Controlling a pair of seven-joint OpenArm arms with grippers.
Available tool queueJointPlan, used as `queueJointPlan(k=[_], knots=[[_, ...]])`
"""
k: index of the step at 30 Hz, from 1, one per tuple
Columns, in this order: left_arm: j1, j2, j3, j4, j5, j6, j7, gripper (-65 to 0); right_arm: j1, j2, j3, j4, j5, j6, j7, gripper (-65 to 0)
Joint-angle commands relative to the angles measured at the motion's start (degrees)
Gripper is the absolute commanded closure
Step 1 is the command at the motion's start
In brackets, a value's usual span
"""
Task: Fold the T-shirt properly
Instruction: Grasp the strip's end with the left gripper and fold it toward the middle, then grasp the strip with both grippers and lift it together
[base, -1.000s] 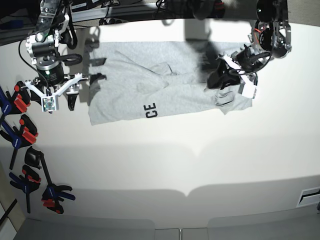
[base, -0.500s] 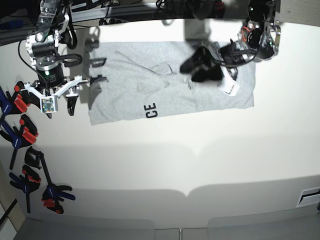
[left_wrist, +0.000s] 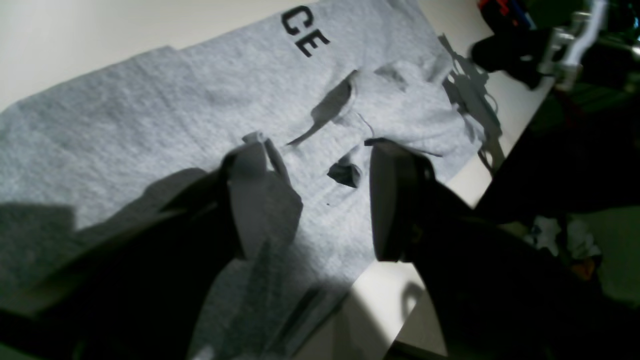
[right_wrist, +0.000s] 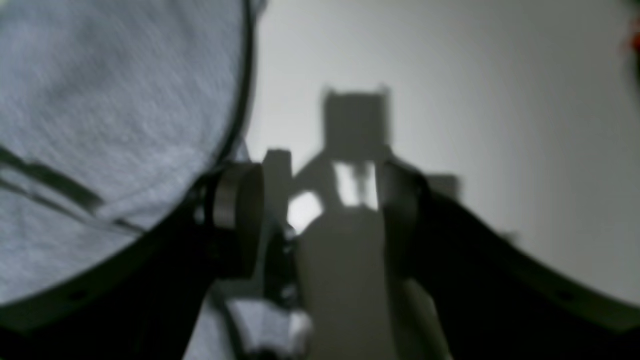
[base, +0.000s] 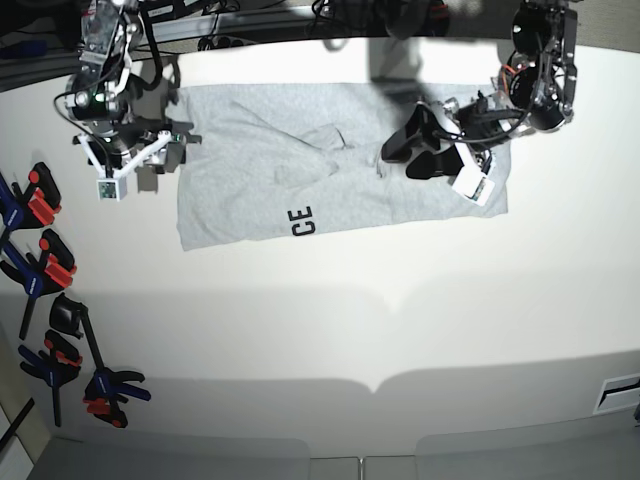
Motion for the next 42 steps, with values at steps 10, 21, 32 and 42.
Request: queueJointPlan(k=[10,21,32,42], knots=[[-0.46,-0.33,-0.11,0.9,-1.36,-0.61,-1.18,-31.2,1.05,-0.9,0.2,-6.4,13.2,4.13,0.42,-35.0],[-0.44,-0.35,-0.11,0.9,-1.36,-0.61,-1.16,-31.2,1.86,-8.02,0.2,-10.38,15.91,7.28,-0.02,-33.6],[0.42,-0.35,-0.11,0.9,1.51,-0.63,0.35,-31.2,9.01,-8.63,2.91,-10.38,15.28,7.3,0.13,0.0],[6.23,0.46,2.8,0.55,23.65,-0.15,-15.8,-30.9,13.57,-8.61,6.78,-9.27,0.26,9.97,-1.33,0.0]])
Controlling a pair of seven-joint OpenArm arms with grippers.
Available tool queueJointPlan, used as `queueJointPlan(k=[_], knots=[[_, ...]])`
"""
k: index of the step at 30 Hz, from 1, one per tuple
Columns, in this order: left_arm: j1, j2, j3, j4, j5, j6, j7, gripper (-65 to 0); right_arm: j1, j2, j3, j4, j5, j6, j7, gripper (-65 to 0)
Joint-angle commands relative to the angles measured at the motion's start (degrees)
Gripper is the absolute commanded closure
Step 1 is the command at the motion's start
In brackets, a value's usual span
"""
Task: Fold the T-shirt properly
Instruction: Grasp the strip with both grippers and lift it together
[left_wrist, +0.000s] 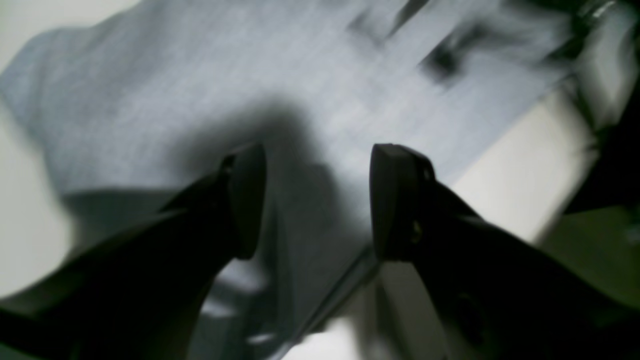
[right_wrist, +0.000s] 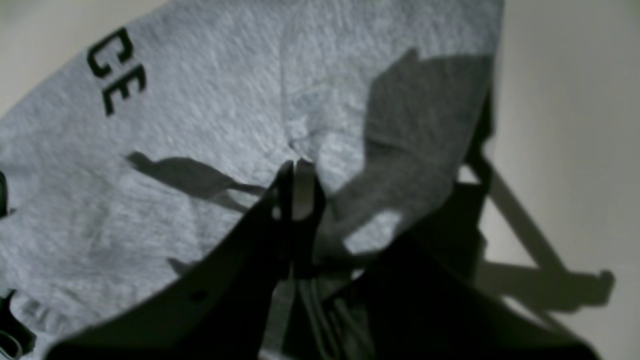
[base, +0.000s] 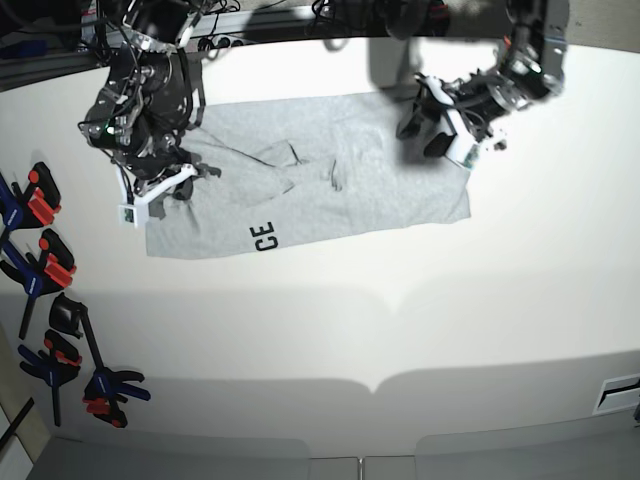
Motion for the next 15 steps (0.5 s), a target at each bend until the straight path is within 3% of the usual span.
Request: queueJointPlan(k=[1,4,8,11,15], knots=[[-0.76,-0.04,1.2,0.72,0.02,-0.61,-2.34,-30.9,1.2,0.63,0.07,2.05,0.61,0.87,1.11,0.0],[-1.99,-0.02,5.92,0.63,5.25,-0.11,-5.66,-30.9,1.2,0.61,0.07,4.98,0.61,0.85,0.72,0.0],[-5.68,-0.02,12.9,0.61,13.86,9.51,-6.97,-30.9,1.2,0.61,0.0,10.8,0.76,0.87,-0.55,0.0],[-8.11,-0.04,17.97,0.55,16.13,10.58,-3.8,-30.9,1.18,0.61,-0.63,16.96,1.84,0.85,-1.51,0.0],[-9.77,-0.02,23.61,-1.46,19.32,12.15,-3.67,-30.9,1.2,0.59,-3.1,24.48,6.56,0.85,-4.42,0.0]])
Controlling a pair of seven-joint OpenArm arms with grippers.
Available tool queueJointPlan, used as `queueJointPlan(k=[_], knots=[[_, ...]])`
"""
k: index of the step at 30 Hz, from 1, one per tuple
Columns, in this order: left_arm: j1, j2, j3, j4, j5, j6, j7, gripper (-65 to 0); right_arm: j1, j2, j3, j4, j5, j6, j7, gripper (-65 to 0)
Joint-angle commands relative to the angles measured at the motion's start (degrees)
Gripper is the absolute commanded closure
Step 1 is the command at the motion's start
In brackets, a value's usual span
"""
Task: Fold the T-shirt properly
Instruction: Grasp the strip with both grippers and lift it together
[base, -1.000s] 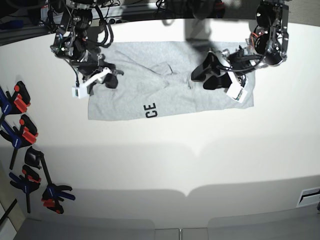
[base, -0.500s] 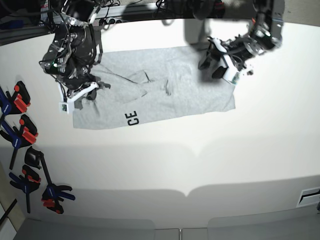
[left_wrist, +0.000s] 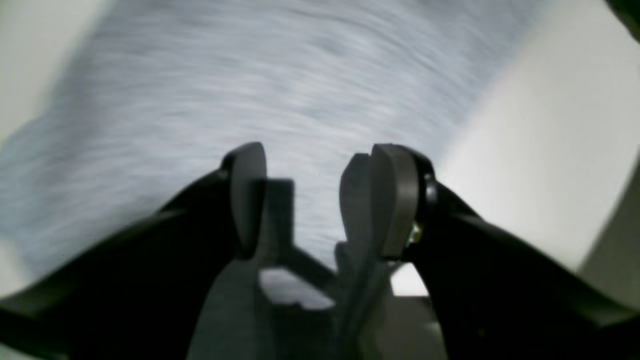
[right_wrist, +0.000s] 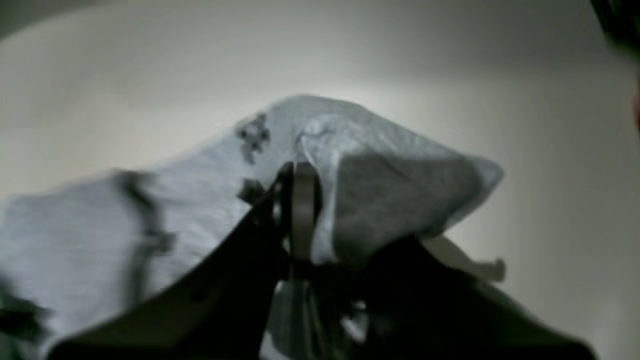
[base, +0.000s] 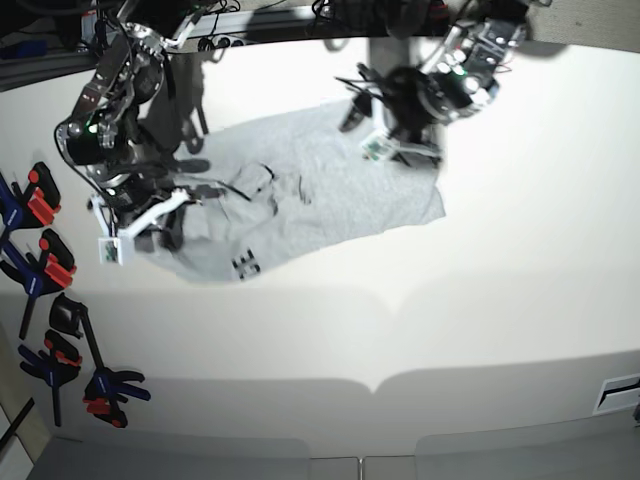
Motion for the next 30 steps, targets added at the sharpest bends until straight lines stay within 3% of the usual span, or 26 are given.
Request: queueJointPlan(k=[1,7,16,19,25,30], knots=[[-1.14,-0.07,0.7,-0.33,0.5,1.36,-1.18,-30.9,0.79,0.57,-0.96,2.38,1.55,0.44,0.31,0.0],[-4.13,-0.04,3.91,-7.85,0.2,2.69,-1.55,-30.9,0.79,-0.98,-11.32,5.07,0.92,0.44,-1.51,0.0],[-5.33,4.98,4.17,-8.5,-2.23,2.67,-1.46,-30.9,0.74,-10.19,-25.86,5.05,0.9,0.63,-1.42,0.0],[-6.12,5.31,4.15,-8.5,-2.23,2.69,-0.48,-30.9,0.37,-11.32,-28.76,5.01,0.42,0.63,-1.79,0.0],[-8.96,5.29,4.13,-7.8,-2.29,2.75,12.09,-30.9,-0.2,-10.6,-30.05,5.01,-3.02,0.59,-2.08,0.0],[-9.92,5.14,4.13,-2.93,-2.19,3.58,18.08,-30.9,-0.31,-9.51,-30.05,5.01,-2.97,0.59,-2.45,0.0]])
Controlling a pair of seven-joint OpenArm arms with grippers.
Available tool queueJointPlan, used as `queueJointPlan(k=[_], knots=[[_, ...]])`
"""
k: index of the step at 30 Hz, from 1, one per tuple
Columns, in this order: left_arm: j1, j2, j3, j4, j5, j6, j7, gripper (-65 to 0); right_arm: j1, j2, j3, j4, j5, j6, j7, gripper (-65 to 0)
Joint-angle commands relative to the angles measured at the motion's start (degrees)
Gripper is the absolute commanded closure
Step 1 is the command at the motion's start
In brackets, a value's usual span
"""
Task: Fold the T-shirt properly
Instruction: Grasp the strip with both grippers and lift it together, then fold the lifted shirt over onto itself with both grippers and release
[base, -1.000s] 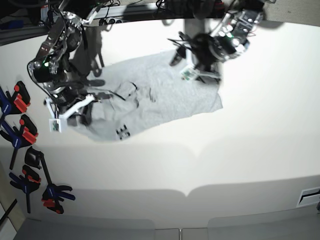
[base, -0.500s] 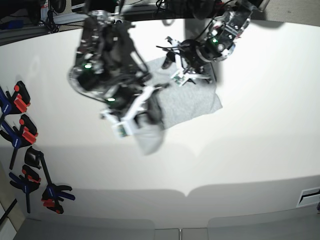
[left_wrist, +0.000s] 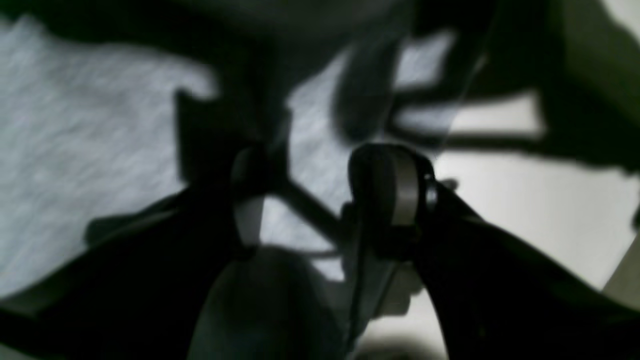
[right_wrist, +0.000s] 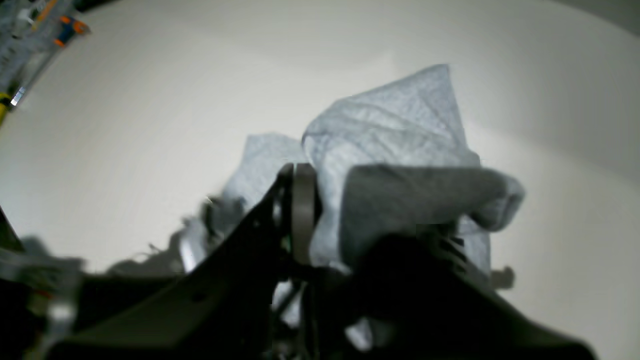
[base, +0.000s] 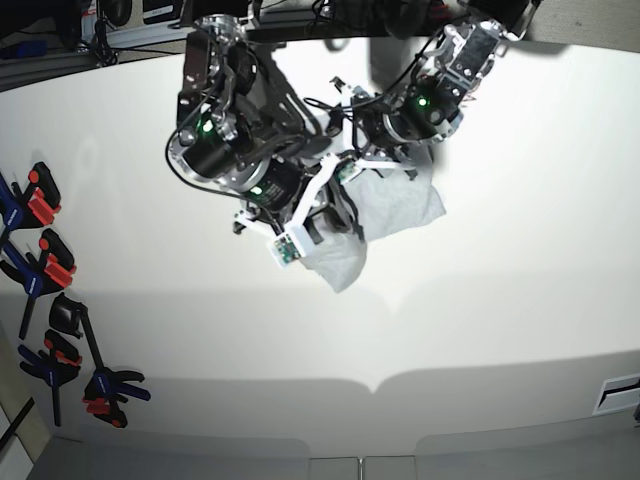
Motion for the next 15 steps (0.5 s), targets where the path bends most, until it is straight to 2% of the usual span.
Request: queueJointPlan(k=[1,5,7,11,15], knots=[[-0.81,0.33,-0.04,2.71,0.0,0.24,-0.44,-30.9,0.85,-0.28,-0.07,1.07,1.05,0.39,1.57,0.0],[-0.79,0.33,-0.04,7.37,1.68,0.24,0.76,-30.9,0.85,-0.31,-0.07,1.07,1.07,0.39,1.57,0.0],[-0.81,0.31,-0.04,8.35,5.57,0.24,1.09,-30.9,0.85,-0.31,-0.07,1.07,1.07,0.39,1.57,0.0],[-0.79,-0.09,-0.04,8.46,14.75,0.68,5.42,-30.9,0.85,-0.31,-0.07,1.07,1.09,0.39,1.55,0.0],[-0.81,-4.13,-0.04,8.48,18.88,5.35,6.54,-30.9,0.87,-0.33,-0.09,1.07,2.99,0.44,1.16,0.0]])
